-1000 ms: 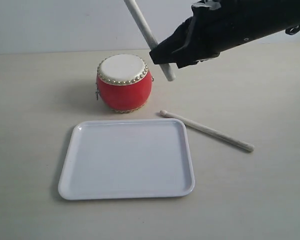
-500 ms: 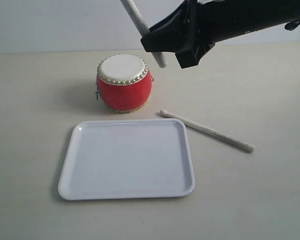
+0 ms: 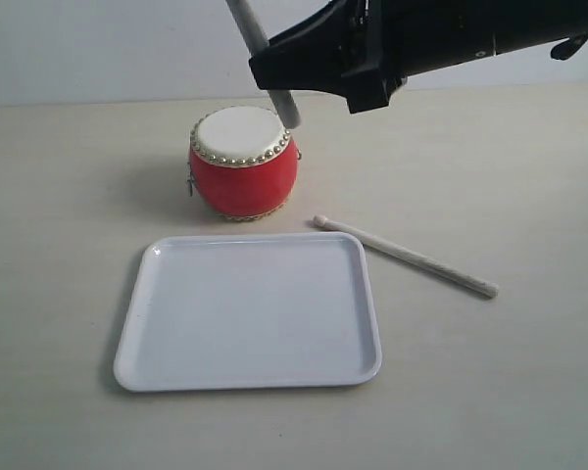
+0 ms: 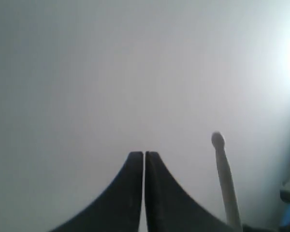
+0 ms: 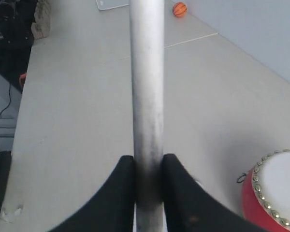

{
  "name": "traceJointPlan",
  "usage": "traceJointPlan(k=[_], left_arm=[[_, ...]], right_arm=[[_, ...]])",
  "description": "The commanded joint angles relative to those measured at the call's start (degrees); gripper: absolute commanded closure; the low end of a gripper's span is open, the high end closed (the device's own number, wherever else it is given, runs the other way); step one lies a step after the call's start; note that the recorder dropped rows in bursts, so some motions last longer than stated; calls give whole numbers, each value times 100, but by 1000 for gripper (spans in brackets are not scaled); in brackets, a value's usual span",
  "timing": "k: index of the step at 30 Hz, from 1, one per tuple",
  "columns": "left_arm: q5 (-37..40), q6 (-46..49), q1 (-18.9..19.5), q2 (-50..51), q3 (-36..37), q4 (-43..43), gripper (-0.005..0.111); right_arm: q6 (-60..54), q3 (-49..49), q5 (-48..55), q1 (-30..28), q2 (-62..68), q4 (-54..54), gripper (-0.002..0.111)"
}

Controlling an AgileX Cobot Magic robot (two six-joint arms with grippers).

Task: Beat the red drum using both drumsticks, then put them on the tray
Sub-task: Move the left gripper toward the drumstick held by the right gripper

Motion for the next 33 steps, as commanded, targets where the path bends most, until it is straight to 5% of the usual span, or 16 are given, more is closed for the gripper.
traceJointPlan(k=[1,7,13,21,33], left_arm=[[-1394,-36,8,1760,-447,893,93],[-1914,1004,-179,3592,-972,1100,65],[-1914,1707,-933,4607,-1471,1100,39],[-1914,1824,-1641,4851,-1822,1065,38],[-1914,1133,-1718,4851,-1844,854,38]], right_arm=[[-105,35,46,-14,274,465,108],[-765,35,31,-14,863,1163,108],[-1024,21,31,-14,1134,1559,108],[-1011,-25,-68,-14,1256,1537,108],[-1102,-25,327,-14,1441,1394,108]])
